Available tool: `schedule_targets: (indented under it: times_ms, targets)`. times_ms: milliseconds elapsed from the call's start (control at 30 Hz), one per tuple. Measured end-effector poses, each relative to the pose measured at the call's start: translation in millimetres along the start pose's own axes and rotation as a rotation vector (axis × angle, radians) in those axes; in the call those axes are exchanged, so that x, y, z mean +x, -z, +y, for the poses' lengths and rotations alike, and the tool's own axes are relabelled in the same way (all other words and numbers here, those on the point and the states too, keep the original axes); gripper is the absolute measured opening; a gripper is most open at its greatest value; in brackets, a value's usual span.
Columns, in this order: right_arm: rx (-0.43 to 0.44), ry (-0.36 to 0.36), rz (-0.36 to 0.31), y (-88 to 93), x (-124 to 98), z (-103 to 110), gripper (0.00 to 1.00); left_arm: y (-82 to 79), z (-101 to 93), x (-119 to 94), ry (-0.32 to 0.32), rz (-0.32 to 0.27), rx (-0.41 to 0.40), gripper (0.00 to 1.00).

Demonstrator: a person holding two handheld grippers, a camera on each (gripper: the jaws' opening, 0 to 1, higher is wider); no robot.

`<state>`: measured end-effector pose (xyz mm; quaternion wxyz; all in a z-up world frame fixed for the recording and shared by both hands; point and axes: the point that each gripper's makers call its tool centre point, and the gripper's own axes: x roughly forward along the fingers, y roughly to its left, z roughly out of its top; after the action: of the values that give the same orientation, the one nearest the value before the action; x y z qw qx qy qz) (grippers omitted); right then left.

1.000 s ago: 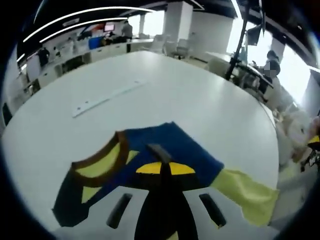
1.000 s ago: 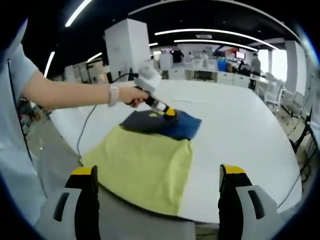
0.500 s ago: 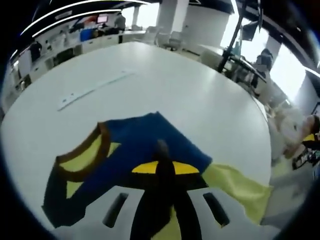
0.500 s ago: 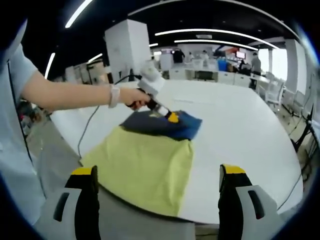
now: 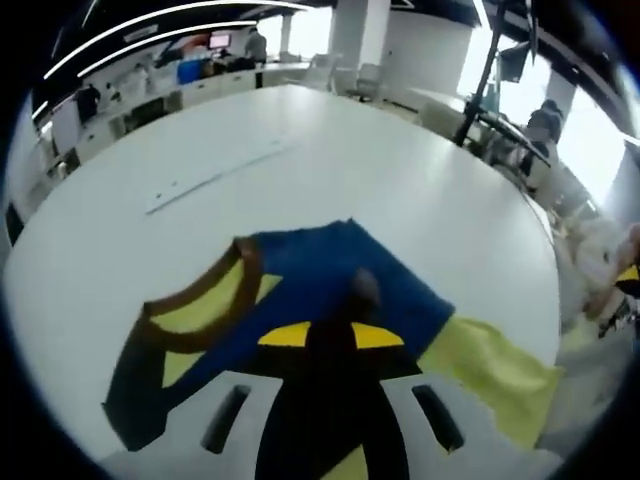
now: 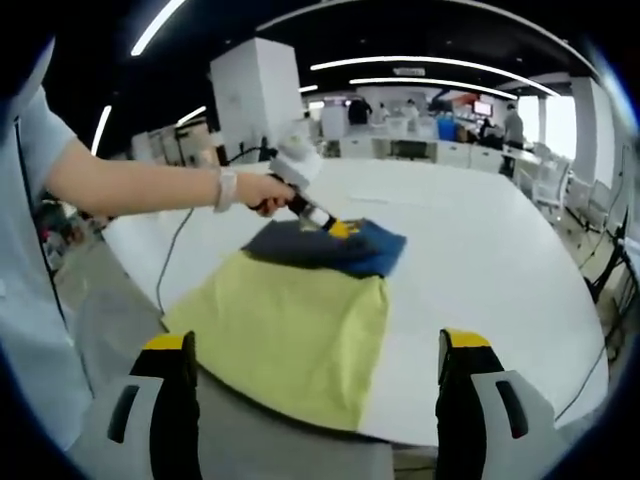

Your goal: Fold the garment on the visible template until the final outline fits inside the template.

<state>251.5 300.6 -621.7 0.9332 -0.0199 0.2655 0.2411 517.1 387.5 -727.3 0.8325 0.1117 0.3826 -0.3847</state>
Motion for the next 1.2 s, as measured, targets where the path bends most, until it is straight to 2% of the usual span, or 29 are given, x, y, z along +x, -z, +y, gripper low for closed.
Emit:
schedule_targets:
  times_ms: [200, 500, 633, 767, 1067, 1200]
  targets:
    - [-0.002, 0.006, 0.001, -2.3, -0.5, -1.7, 0.98, 13.2, 1.0, 9.6, 0.003, 0.033, 0.000, 0.14]
    - [0.013, 0.016, 0.016, 1.6, -0.9, -4.5, 0.97, 16.4, 1.5, 20.8, 0.002, 0.040, -0.016, 0.17]
    - [0.014, 0.017, 0.021, 2.5, 0.5, -5.8, 0.97, 17.9, 1.7, 23.1, 0.008, 0.041, -0.033, 0.14]
    - [0.017, 0.018, 0.020, 2.4, 2.5, -6.7, 0.97, 15.1, -0.8, 21.1, 0.026, 0.021, -0.031, 0.03]
    - [0.010, 0.004, 0.018, 1.5, 4.8, -2.6, 0.97, 10.6, -6.1, 12.9, 0.044, -0.007, -0.039, 0.00]
    - [0.005, 0.004, 0.016, 0.6, 3.9, -2.6, 0.97, 9.2, -18.9, 7.7, 0.075, -0.020, -0.040, 0.00]
